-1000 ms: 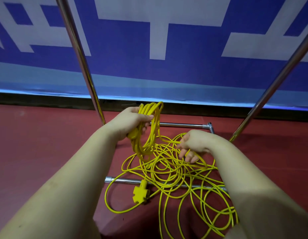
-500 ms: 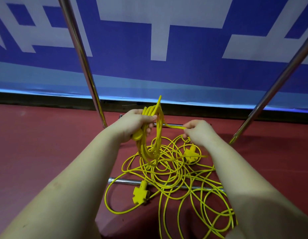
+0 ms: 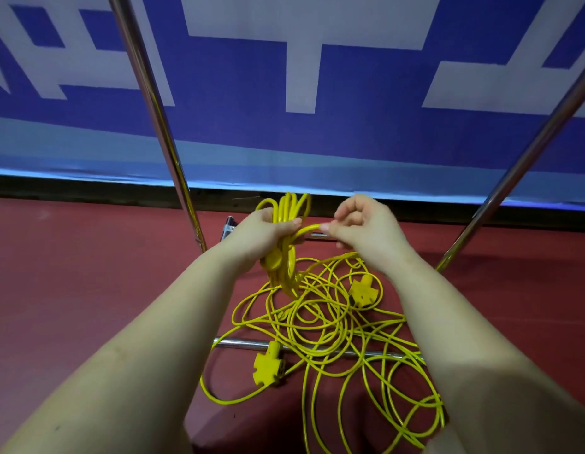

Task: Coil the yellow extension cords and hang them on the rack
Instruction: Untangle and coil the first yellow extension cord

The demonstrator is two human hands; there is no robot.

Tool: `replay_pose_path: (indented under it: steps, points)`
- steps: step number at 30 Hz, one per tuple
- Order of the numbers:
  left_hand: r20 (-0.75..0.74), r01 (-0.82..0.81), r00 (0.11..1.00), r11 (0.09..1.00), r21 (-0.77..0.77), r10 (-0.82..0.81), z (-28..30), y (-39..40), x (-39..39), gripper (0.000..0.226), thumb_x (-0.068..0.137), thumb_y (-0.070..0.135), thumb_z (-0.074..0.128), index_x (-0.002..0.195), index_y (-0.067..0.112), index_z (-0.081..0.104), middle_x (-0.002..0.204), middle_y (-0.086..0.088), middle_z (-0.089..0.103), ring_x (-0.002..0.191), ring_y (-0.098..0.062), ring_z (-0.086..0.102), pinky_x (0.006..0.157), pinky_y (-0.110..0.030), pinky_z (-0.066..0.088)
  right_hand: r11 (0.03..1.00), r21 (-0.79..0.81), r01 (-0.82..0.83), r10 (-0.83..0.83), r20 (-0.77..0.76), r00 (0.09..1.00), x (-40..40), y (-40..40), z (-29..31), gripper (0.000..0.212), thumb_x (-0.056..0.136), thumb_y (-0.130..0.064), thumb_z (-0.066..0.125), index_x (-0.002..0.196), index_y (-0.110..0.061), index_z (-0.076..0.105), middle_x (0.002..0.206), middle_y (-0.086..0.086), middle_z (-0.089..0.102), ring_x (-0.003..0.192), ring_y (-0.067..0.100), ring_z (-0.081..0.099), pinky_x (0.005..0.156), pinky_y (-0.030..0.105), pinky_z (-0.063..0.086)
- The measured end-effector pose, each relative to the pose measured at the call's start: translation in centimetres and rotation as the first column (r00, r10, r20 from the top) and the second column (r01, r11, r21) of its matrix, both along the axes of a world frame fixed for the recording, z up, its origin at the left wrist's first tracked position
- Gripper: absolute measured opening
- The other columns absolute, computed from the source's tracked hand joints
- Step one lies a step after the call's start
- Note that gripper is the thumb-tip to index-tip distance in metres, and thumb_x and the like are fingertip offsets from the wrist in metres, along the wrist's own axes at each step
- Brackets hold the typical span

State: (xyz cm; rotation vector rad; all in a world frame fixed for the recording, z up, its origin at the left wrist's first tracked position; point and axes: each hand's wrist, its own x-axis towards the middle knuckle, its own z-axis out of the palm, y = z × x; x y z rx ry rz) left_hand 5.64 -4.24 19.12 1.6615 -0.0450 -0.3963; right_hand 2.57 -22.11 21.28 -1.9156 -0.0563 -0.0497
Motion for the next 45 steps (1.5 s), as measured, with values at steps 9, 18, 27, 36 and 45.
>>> replay_pose_path:
  steps: [9, 18, 27, 36, 45]
  points:
    - [-0.014, -0.164, 0.986, 0.930, -0.329, 0.169, 0.8, -0.8, 0.3, 0.010, 0.097, 0.009, 0.049, 0.087, 0.010, 0.052, 0.052, 0.004, 0.057, 0.047, -0.009, 0.056, 0.054, -0.027, 0.054, 0.905, -0.353, -0.238, 0.109, -0.350, 0.931, 0.2, -1.8, -1.6, 0.040, 0.095, -0.048, 0.042, 0.078, -0.019, 0.064, 0.080, -0.002, 0.070, 0.081, 0.011, 0.061, 0.079, 0.027, 0.044]
    - [-0.018, -0.269, 0.961, 0.922, -0.278, 0.275, 0.4, 0.7, 1.1, 0.013, 0.097, 0.012, 0.051, 0.084, 0.012, 0.051, 0.057, 0.001, 0.059, 0.052, -0.012, 0.060, 0.060, -0.033, 0.051, 0.987, 0.039, 0.154, -0.151, -0.073, 0.986, 1.2, -3.4, -0.5, 0.026, 0.087, -0.032, 0.062, 0.067, -0.016, 0.056, 0.056, 0.001, 0.046, 0.048, 0.011, 0.042, 0.055, 0.022, 0.042]
    - [-0.123, 0.126, 0.981, 0.975, -0.182, -0.150, 0.1, -0.7, -0.4, 0.010, 0.093, 0.007, 0.053, 0.100, 0.002, 0.059, 0.080, -0.011, 0.073, 0.072, -0.018, 0.072, 0.070, -0.029, 0.059, 0.985, -0.156, 0.069, -0.049, 0.125, 0.991, 0.7, -2.4, 0.4, 0.015, 0.084, -0.028, 0.067, 0.071, -0.025, 0.061, 0.063, -0.005, 0.050, 0.056, 0.003, 0.041, 0.057, 0.017, 0.037]
    - [-0.079, 0.091, 0.991, 0.978, -0.189, -0.107, -0.1, -2.1, -0.7, 0.005, 0.093, 0.006, 0.054, 0.092, 0.006, 0.058, 0.064, -0.002, 0.068, 0.055, -0.010, 0.063, 0.060, -0.024, 0.055, 0.926, -0.375, -0.039, 0.050, 0.020, 0.999, 0.5, -1.5, -0.7, 0.028, 0.079, -0.049, 0.066, 0.071, -0.022, 0.063, 0.062, -0.008, 0.052, 0.057, 0.006, 0.045, 0.057, 0.027, 0.036]
    - [-0.074, -0.146, 0.989, 0.957, -0.249, 0.132, -0.3, -0.8, 0.4, 0.003, 0.093, 0.007, 0.055, 0.091, 0.006, 0.054, 0.067, -0.006, 0.069, 0.057, -0.013, 0.067, 0.061, -0.028, 0.059, 0.962, -0.272, -0.034, 0.017, -0.064, 0.998, 0.7, -2.0, -1.2, 0.025, 0.094, -0.039, 0.049, 0.077, -0.021, 0.054, 0.068, -0.004, 0.051, 0.061, 0.010, 0.044, 0.060, 0.027, 0.036]
